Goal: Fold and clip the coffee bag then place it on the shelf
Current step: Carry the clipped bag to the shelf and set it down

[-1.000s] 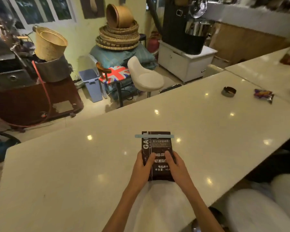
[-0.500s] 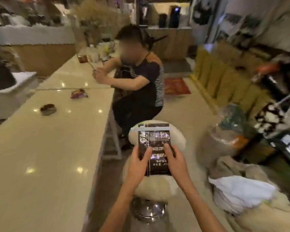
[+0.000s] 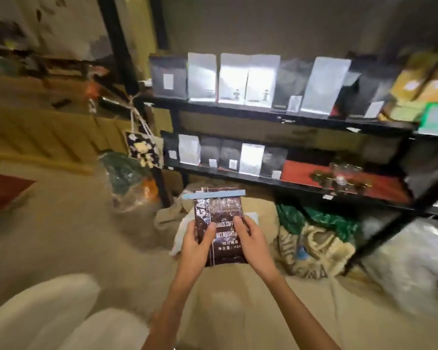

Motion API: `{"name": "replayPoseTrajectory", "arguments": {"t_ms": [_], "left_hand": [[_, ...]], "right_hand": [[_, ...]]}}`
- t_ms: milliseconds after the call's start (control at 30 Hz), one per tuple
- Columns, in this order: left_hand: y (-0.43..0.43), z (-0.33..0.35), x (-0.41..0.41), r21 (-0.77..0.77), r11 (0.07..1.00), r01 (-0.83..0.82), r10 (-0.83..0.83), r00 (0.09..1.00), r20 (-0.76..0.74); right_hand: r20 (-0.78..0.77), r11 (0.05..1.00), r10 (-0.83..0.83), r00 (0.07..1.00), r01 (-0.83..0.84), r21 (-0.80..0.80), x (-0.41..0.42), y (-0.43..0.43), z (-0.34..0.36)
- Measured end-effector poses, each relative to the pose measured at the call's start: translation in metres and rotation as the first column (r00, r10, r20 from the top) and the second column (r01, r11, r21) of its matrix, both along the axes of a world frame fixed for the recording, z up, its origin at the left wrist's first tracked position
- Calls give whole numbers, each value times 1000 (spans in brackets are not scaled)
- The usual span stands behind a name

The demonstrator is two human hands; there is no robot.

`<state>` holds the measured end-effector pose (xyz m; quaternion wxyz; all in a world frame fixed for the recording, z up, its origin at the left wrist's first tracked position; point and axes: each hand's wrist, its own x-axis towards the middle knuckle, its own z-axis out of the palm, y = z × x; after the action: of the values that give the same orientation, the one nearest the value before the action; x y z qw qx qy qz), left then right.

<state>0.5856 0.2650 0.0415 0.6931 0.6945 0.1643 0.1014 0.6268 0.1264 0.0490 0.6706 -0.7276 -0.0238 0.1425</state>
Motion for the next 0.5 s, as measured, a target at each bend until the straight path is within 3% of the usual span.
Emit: {"name": "replayPoseTrajectory", "arguments": {"t_ms": [200,300,400,500], "left_hand": [[-72,-16,30,47,946,322,-322,947,-4],[-104,-19,38,68,884,463,-462,886,-23],[-139,-12,52,46,831,554,-552,833,-40],[-173,-12,72,71,813,578,-575,816,-59]], "right_hand": [[48,974,-196,979,200,-102,5,-97,1],[188,908,-344,920,377,-182,23,-156,15],[332,881,-168,928,293,-372,51,-209,49],[235,710,196,952,28,-703,83,-237,81]]}}
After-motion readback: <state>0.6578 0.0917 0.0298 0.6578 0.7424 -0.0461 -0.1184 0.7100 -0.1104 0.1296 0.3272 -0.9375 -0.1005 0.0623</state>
